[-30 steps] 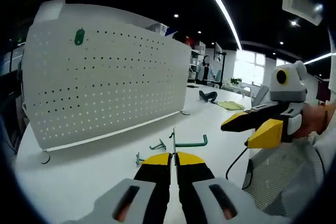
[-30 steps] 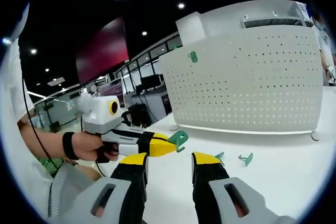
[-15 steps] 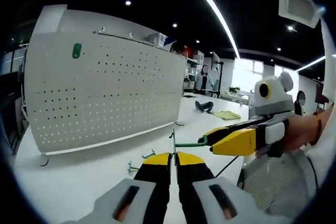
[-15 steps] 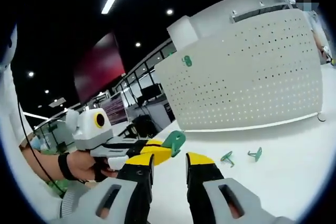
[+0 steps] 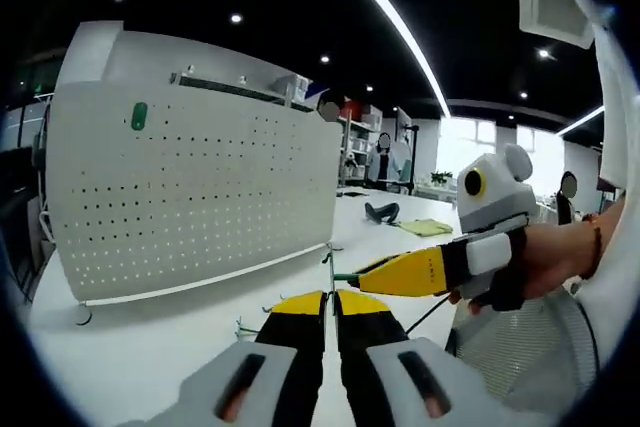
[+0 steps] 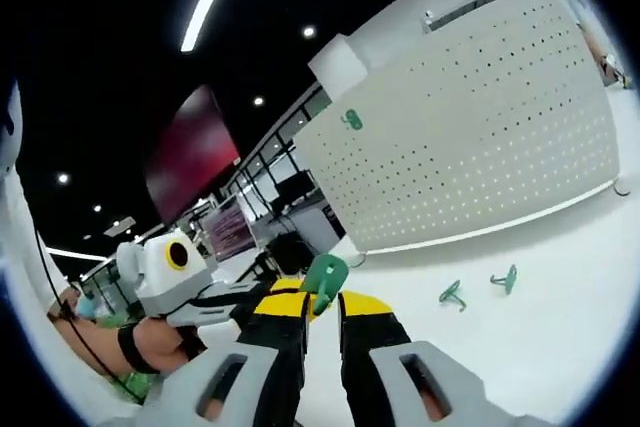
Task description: Insert the hook assembly into the mounting plate slot until the hook locks in place.
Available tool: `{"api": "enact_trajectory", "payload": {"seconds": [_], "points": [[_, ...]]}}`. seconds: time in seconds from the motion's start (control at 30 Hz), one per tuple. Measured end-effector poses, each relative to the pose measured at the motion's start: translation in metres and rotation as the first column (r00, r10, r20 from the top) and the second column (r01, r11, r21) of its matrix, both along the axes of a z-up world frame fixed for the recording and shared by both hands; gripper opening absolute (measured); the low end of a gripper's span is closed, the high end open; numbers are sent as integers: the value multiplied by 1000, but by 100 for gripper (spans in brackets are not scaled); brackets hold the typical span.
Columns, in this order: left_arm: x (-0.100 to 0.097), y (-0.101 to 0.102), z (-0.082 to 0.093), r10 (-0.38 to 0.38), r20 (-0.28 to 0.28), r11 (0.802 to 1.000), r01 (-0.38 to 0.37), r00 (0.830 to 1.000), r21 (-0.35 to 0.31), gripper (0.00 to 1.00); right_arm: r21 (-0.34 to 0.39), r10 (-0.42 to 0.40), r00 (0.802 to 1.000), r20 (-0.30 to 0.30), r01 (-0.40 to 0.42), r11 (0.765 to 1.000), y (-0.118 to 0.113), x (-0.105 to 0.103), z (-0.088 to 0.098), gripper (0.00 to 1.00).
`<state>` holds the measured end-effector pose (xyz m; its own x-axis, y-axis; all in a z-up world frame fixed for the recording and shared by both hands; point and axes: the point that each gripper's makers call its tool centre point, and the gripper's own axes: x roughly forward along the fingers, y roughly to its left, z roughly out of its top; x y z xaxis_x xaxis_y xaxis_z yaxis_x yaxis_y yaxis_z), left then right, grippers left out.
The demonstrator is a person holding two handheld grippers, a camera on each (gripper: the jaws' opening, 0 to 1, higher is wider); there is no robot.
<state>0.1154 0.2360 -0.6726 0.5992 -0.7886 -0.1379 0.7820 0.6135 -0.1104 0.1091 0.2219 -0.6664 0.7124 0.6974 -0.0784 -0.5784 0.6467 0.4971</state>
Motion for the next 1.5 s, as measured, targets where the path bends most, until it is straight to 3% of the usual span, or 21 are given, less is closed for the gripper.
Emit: {"api": "enact_trajectory", "payload": {"seconds": [0.3, 0.73, 0.9, 1.1, 1.17, 1.33, 1.5], "points": [[-1, -2, 3, 3, 20, 1000, -3, 1000, -7, 3, 48, 10, 1000, -25, -9, 999, 3, -2, 4, 4], [-2, -2, 12, 3, 78, 1000, -1, 997, -31, 4, 127, -10, 999, -46, 16, 992, 5, -1, 14, 4], [-3, -5, 12, -1, 104, 1000, 1, 995, -6, 4, 145, -29, 995, -91, 42, 989, 1, 0, 11, 2], [-1, -6, 9, 7, 86, 1000, -7, 996, -9, 5, 122, -47, 994, -101, 59, 991, 1, 0, 11, 2], [0, -5, 9, 16, 28, 999, -14, 999, -50, 5, 104, -56, 994, -96, 66, 992, -1, 1, 10, 2], [1, -6, 13, 15, 47, 999, -13, 999, -48, 7, 68, -87, 993, -75, 92, 993, -6, 5, 14, 2], [0, 2, 9, 35, 23, 999, -34, 999, -39, 10, 32, -92, 995, -43, 93, 995, -8, 8, 16, 2]]}}
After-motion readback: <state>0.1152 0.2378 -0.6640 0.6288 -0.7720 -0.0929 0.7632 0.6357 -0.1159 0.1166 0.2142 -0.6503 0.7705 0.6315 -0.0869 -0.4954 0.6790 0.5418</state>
